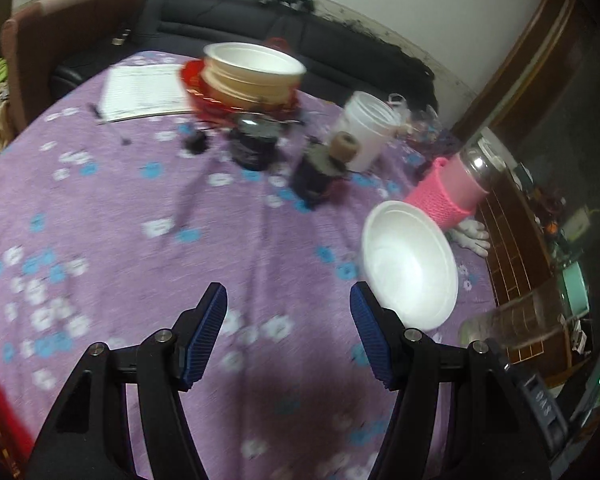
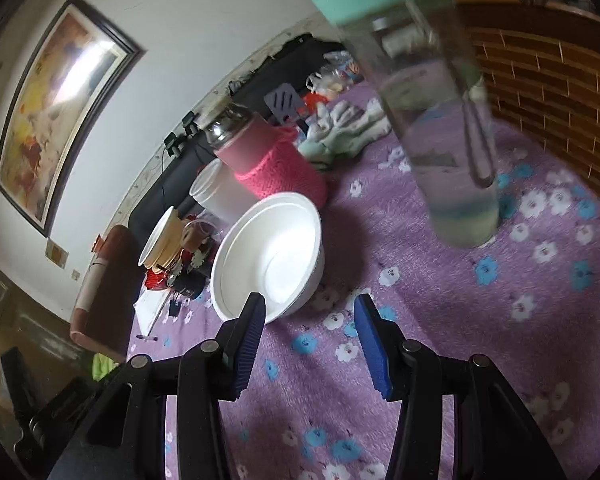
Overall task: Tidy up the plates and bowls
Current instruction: 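Move both grippers to the rim of the remaining white foam bowl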
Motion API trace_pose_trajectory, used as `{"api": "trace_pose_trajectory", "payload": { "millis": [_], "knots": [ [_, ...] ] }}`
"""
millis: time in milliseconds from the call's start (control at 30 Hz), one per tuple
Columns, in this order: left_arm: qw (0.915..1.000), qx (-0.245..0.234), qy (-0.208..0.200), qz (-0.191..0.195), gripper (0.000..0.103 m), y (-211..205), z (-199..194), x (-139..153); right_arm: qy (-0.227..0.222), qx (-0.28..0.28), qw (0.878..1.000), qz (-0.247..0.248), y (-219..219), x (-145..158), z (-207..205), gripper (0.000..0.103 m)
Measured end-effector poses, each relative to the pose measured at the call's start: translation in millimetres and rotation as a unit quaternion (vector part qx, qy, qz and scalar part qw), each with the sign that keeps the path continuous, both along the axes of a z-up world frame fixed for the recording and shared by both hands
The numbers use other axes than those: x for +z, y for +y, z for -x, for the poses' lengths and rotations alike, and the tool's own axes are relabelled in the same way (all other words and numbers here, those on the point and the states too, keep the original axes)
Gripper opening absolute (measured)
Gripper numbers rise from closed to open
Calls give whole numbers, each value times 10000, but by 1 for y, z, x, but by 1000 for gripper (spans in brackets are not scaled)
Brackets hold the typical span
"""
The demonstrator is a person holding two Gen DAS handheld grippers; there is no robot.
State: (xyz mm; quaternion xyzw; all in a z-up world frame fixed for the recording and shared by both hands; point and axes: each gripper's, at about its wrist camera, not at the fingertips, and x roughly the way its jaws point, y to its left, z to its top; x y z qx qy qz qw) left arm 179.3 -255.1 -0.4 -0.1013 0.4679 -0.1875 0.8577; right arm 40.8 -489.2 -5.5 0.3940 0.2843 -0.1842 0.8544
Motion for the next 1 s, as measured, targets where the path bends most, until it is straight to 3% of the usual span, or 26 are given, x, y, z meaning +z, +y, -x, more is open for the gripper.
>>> {"api": "trace_pose_trajectory", "payload": {
  "millis": [267,467,700,800,900,1000],
  "knots": [
    [9988,75,239,431,63,-42,-45,-20,131,-216,9982,-537,-24,-25,-34,49],
    [9994,-78,110,318,63,-68,-52,-29,-23,-284,9948,-977,-39,-37,-51,49],
    [9980,-203,199,567,63,-76,-56,-47,72,-355,9951,-918,-48,-43,-52,49],
    [9950,-494,424,760,63,-82,-59,-52,144,-352,9954,-881,-49,-47,-55,50],
    [9957,-515,376,675,63,-85,-57,-51,192,-279,9952,-919,-45,-52,-60,50],
    [9935,-573,530,823,63,-85,-60,-55,183,-286,9956,-877,-43,-53,-60,50]
  ]
}}
